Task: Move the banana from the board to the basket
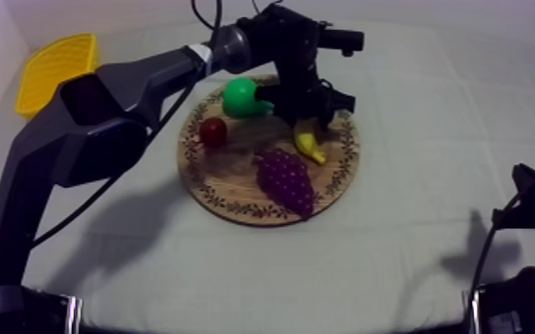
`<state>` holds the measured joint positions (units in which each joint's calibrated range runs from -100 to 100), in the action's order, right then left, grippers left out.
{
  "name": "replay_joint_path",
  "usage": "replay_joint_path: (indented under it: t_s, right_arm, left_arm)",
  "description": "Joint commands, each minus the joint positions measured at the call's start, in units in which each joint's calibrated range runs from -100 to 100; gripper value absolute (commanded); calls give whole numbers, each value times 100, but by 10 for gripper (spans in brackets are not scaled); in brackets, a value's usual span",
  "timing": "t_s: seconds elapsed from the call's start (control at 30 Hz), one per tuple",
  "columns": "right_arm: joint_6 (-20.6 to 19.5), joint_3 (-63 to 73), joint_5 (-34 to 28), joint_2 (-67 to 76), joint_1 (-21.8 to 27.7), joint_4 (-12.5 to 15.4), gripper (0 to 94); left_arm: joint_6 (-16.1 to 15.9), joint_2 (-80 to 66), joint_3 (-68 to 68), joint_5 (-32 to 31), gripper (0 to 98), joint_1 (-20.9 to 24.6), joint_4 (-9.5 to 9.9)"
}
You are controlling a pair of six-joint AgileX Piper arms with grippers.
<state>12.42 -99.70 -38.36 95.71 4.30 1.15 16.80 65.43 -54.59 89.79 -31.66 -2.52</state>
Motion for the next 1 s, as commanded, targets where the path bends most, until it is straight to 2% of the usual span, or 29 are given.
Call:
replay_joint_path:
  t_s: [0.0,0.2,0.4,0.7,0.97]
  right_arm:
    - [1,3,-3,4,-1,-1,6]
    - [1,3,-3,4,-1,-1,6]
    - [1,3,-3,4,-1,-1,6]
    - [1,3,-3,4,-1,-1,6]
    - [1,3,-3,4,-1,-1,6]
  left_arm:
    - [4,-6,30,-15,331,0,-2]
    - [22,-422,710,-412,280,29,-6]
    - [101,-1698,1643,-596,288,173,132]
    - [178,-3829,2567,-436,298,561,570]
    - [-215,-4899,2728,8,342,1218,1099]
